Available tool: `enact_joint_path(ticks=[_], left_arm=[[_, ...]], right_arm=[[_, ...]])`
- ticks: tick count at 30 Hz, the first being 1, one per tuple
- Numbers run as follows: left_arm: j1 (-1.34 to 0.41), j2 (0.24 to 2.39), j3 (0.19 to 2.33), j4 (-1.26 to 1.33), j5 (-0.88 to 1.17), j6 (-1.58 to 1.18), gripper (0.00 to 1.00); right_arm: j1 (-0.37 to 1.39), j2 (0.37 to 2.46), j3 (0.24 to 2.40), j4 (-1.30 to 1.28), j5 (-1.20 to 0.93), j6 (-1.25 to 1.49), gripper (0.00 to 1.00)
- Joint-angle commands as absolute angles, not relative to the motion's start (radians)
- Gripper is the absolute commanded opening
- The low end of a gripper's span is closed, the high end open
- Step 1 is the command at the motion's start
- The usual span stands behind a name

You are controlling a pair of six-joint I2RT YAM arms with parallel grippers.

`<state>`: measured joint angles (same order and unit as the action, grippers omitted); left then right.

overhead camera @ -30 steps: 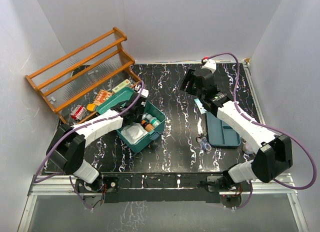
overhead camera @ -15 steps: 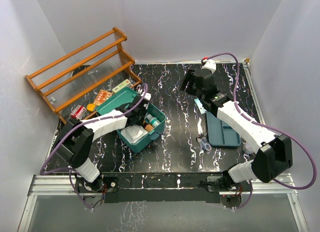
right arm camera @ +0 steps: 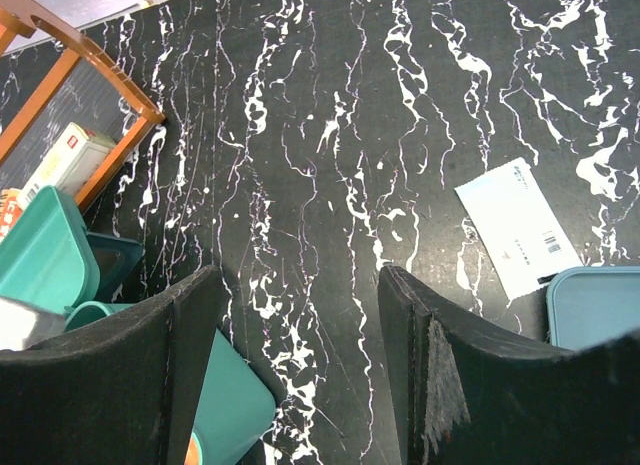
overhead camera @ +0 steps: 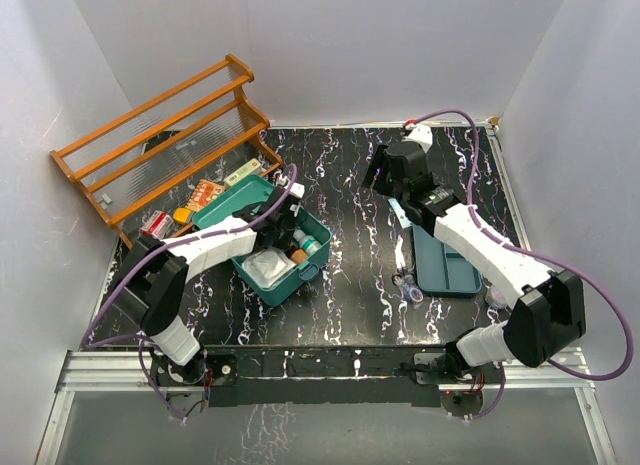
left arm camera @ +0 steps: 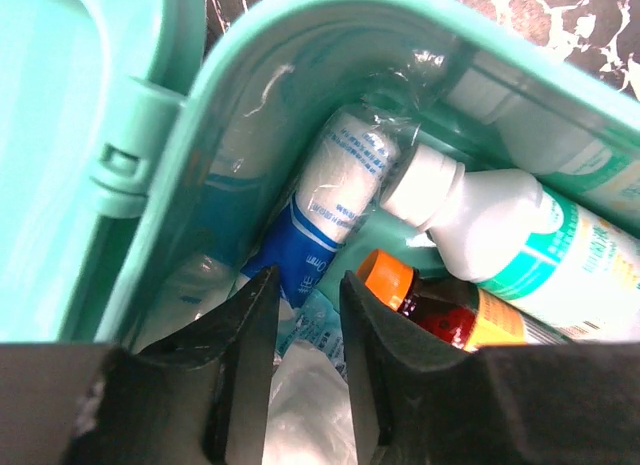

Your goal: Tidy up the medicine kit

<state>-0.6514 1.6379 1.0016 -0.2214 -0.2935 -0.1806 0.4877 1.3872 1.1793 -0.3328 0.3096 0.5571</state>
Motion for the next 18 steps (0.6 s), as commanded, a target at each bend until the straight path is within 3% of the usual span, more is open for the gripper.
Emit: enact_joint_path(ticks=[1, 6, 11, 14, 15, 16, 18], left_arm=[[-0.653, 1.526, 1.072, -0.287, -0.301, -0.198, 0.33], [-0.652, 1.42, 1.105, -0.305, -0.311, -0.199, 0.4], [-0.642, 1.31, 1.13, -0.304, -0.325, -0.196, 0.55], [-0.622, 1.278, 1.159, -0.308, -0.284, -0.182, 0.72], [-0.618, 1.271, 1.165, -0.308, -0.277, -0.172, 0.8], [-0.615, 1.266, 1.17, -0.307, -0.269, -0.164, 0.94], [-0.606, 1.258, 1.179, -0.304, -0.258, -0.16, 0.99]], right_arm=[[0.48, 1.33, 1.164, -0.324, 0.374, 0.567, 0.62], [0.463, 1.31, 1.13, -0.38, 0.416, 0.585, 0.63], [0.412, 1.303, 1.083, -0.462, 0.395, 0.605, 0.65], [0.367, 1.325, 1.067, -0.551, 0.36, 0.624, 0.66], [0.356, 1.333, 1.066, -0.588, 0.358, 0.634, 0.66], [0.349, 1.341, 1.064, -0.628, 0.366, 0.646, 0.66], [0.334, 1.354, 1.043, -0.672, 0.361, 0.65, 0.65]])
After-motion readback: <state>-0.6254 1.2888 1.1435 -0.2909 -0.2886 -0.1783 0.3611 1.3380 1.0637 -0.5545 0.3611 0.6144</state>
